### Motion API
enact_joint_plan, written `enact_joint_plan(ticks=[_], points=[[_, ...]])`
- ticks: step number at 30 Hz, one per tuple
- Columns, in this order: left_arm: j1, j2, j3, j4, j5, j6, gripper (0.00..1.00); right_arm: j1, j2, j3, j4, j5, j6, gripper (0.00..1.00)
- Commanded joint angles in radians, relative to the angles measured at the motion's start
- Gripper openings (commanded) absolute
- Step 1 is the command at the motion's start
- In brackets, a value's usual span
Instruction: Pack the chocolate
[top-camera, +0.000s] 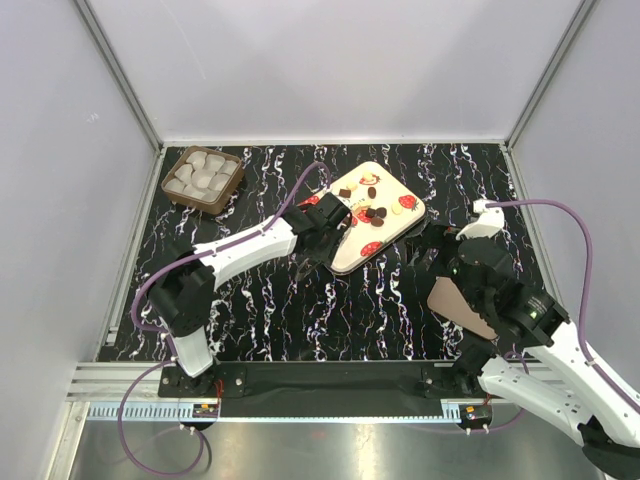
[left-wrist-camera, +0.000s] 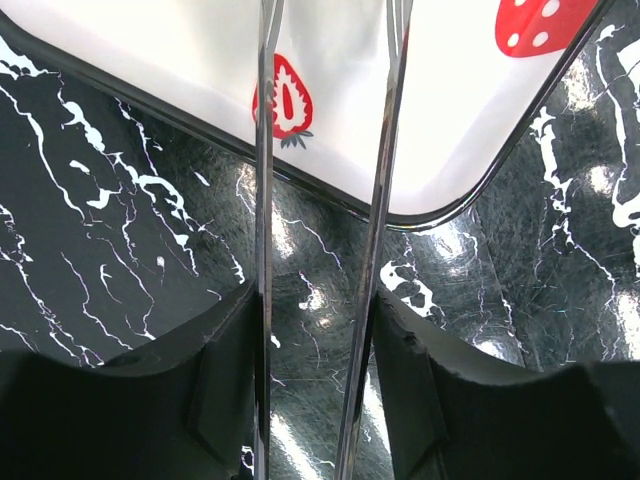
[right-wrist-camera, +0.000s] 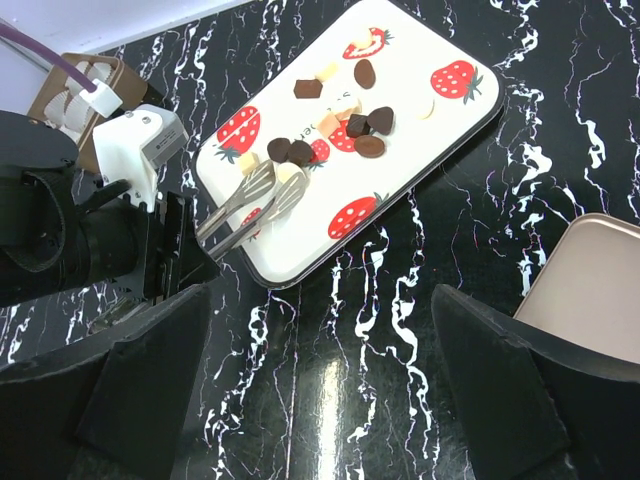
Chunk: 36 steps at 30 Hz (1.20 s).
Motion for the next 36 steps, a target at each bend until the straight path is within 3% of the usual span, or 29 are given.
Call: enact_joint_plan(ticks=[1,7,23,36], points=[[0.007,0.004,0.045,0.029,0.018,-0.021,0.53,0.001,-0.014,-0.004,0.01,0.034,0.013,1.0],[0.019,0.035,0.063,0.046,0.041,-0.018,0.58,0.001,-0.017,-0.006,0.006,0.032,0.018,1.0],[0.033,0.02,0.111,-0.015,0.055,-0.016,0.45,0.001,-0.011,-0.012,0.018,0.039,0.012,1.0],[0.033,-0.095,0.216,-0.138,0.023,0.001,0.42,0.001,-0.015,-0.007,0.022,0.013,0.022,1.0]])
